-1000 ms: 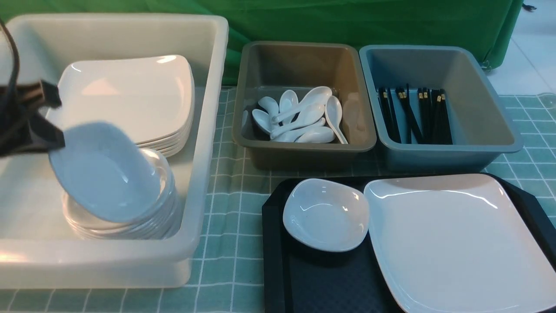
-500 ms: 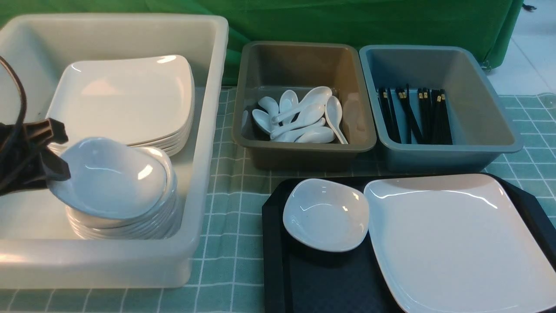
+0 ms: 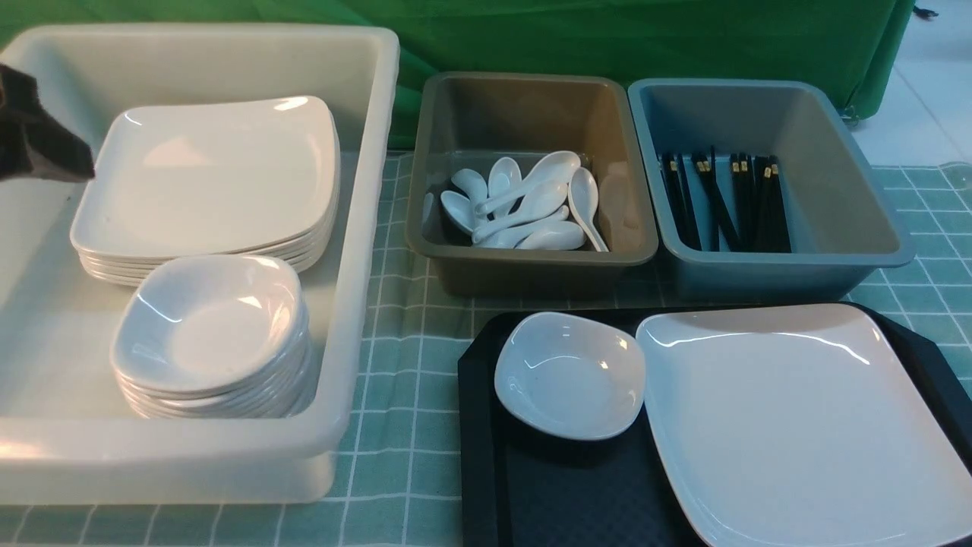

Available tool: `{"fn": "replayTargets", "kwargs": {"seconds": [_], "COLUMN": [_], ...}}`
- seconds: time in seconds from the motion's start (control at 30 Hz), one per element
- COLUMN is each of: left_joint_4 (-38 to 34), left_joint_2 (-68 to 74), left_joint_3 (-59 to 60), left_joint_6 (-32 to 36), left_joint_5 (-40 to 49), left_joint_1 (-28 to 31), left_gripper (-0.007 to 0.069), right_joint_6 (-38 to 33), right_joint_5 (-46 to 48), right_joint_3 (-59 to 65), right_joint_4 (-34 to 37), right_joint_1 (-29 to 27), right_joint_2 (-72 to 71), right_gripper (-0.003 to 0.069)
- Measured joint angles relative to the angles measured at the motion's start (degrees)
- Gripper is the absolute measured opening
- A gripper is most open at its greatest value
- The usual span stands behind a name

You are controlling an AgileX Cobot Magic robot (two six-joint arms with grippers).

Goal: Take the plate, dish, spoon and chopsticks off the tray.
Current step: Use the left arm to grab a small plate from the dinner plate

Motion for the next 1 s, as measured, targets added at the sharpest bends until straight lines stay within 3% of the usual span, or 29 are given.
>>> {"fn": "replayTargets", "kwargs": {"seconds": [0.13,0.2,0.3,0.43,0.53,0.7,0.73,0.87,1.0], "left_joint_4": [-2.59,-2.35,0.43,6.58,11.17,13.67,13.67,18.38,19.49], "left_joint_2": [0.88,3.06,7.7,16.23,23.64,34.72,35.09,42.26,47.6], "left_joint_3": [-0.19,-0.38,-1.99,-6.23,-10.53,-17.2,-17.45,-21.67,-23.68], "left_joint_6": [1.3,-0.36,-2.23,-7.15,-9.64,-12.58,-12.58,-15.59,-15.6], "left_joint_5": [0.91,0.21,-1.29,-1.77,-1.74,-1.74,-1.74,-1.93,-2.77], "left_joint_1": [-8.31,-16.18,-27.7,-38.7,-43.58,-46.28,-46.28,-46.35,-46.35], "left_gripper": [0.0335,0.0204,0.0067,0.002,0.0048,0.022,0.022,0.0419,0.0542], "right_joint_6": [0.04,0.04,0.12,0.12,0.12,0.12,0.12,0.12,0.12], "right_joint_5": [0.07,0.07,0.17,0.24,0.3,0.3,0.3,0.3,0.3], "right_joint_3": [0.0,0.0,0.0,0.0,0.0,0.0,0.0,0.0,0.0], "right_joint_4": [0.07,0.13,0.19,0.19,0.19,0.2,0.2,0.2,0.2], "right_joint_1": [0.0,0.0,0.0,0.0,0.0,0.0,0.0,0.0,0.0], "right_joint_2": [0.0,0.0,0.0,0.0,0.0,0.0,0.0,0.0,0.0], "right_gripper": [0.0088,0.0088,0.009,0.009,0.009,0.009,0.009,0.009,0.009]}}
